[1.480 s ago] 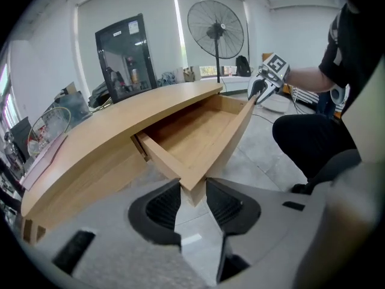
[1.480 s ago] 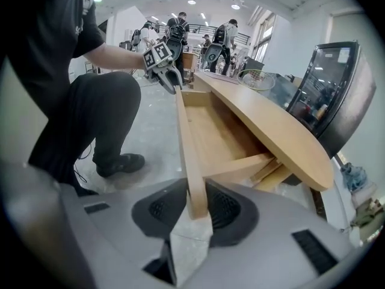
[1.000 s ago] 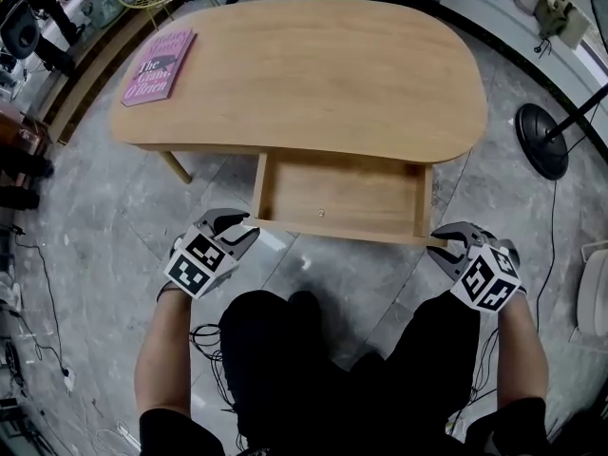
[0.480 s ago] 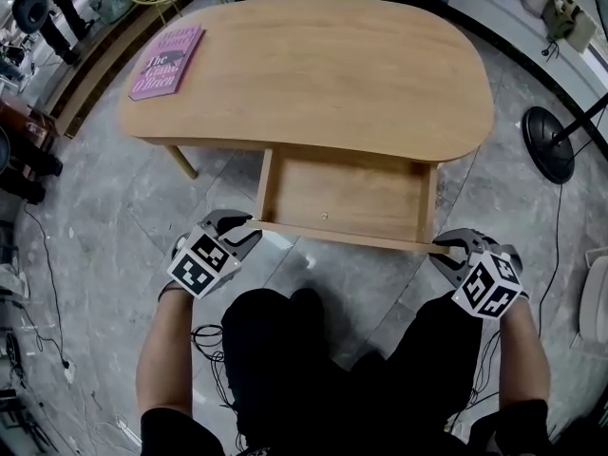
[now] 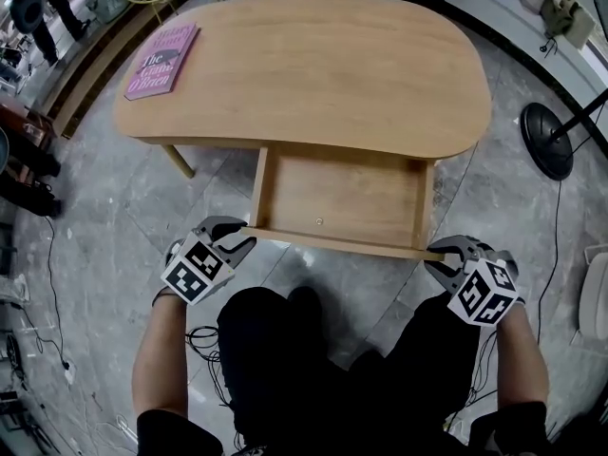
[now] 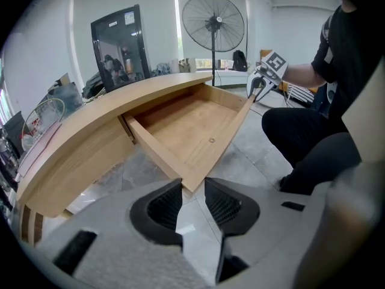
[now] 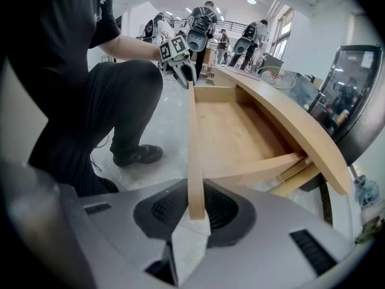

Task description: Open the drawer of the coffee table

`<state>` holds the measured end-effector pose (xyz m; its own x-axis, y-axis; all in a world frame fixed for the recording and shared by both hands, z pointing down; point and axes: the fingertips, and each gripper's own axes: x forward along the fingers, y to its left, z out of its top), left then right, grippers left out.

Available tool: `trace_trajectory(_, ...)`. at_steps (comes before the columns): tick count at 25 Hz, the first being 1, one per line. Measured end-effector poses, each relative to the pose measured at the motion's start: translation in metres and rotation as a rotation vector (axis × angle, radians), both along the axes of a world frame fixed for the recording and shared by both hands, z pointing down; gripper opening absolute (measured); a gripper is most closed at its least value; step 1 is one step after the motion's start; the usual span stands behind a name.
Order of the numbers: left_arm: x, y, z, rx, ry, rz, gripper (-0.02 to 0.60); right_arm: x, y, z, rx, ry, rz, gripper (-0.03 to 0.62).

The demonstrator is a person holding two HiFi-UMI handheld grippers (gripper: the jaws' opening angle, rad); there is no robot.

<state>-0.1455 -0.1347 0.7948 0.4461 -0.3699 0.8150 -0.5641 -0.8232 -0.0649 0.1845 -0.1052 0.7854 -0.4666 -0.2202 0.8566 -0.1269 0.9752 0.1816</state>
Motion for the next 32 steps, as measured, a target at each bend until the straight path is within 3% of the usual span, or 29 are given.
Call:
trace_trajectory(12, -0.0005, 0.0087, 0.006, -0.01, -0.01, 0.001, 0.126, 0.0002, 0.0048, 0.0056, 0.004, -0.023, 0.04, 0.086)
trace_trajectory(18, 0.0005, 0.0114, 0.0059, -0.031, -0.004, -0.013, 0.129, 0.0015, 0.0061, 0.0015, -0.028, -0.108, 0.096, 0.1)
trace_trajectory(24, -0.0017, 0.0108, 0.0048, -0.023, -0.055, 0.002, 0.124, -0.0025, 0.0093, 0.0013, 0.004, -0.097, 0.044, 0.086)
trace_trajectory(32, -0.0027, 0.0119, 0.0079, -0.036, -0.064, -0.017, 0.123, -0.0015, 0.0098, 0.003, -0.003, -0.111, 0.024, 0.086)
